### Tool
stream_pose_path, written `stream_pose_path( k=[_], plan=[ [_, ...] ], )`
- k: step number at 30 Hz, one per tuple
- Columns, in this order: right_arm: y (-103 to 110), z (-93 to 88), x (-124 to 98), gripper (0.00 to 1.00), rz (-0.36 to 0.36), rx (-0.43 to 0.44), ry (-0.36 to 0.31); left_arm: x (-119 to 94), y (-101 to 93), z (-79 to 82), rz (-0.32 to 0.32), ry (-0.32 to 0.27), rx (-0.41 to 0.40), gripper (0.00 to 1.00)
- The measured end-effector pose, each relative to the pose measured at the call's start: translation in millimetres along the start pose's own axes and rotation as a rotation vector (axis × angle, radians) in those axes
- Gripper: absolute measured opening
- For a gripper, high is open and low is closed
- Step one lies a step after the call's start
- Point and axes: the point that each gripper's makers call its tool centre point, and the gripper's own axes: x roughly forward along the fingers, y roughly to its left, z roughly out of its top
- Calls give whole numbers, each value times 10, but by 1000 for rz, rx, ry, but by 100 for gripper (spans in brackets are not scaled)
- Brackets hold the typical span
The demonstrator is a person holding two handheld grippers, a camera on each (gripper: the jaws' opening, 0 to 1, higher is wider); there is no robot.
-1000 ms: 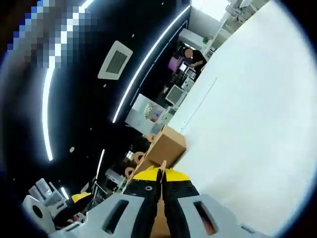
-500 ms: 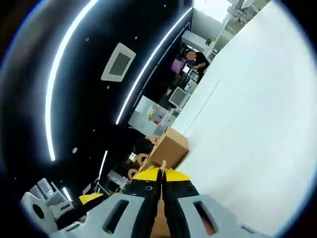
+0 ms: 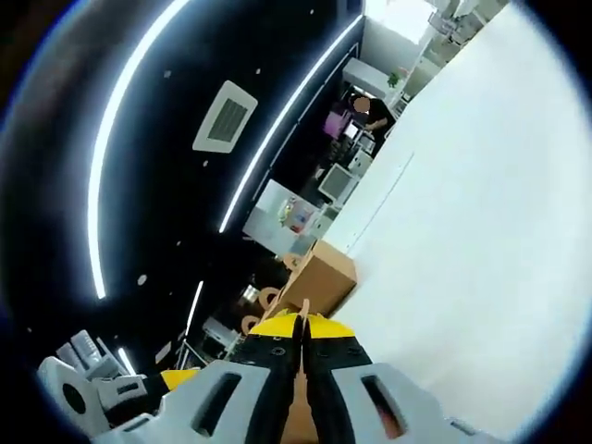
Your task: Pick up one paper box from the group, open the paper box, and remove the item inside
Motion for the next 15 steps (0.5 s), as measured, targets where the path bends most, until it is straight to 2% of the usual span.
stream_pose_path(
  k=[3,6,9,12,15],
  plan=[
    [7,1,-1,3,3,-2,1,15,14,-32,4,19,30,16],
    [6,-3,-3,3,4,-3,0,19,-11,-54,0,26,49,9],
    [-5,-15,-1,3,2,1,2,-7,2,-51,23,27,55,7],
    [-6,-23,-1,3,2,3,2,-32,66,-54,53,8,-5,6],
    [-5,-25,-2,3,3,3,1,-70,121,-48,71,-36,-109,5]
  ],
)
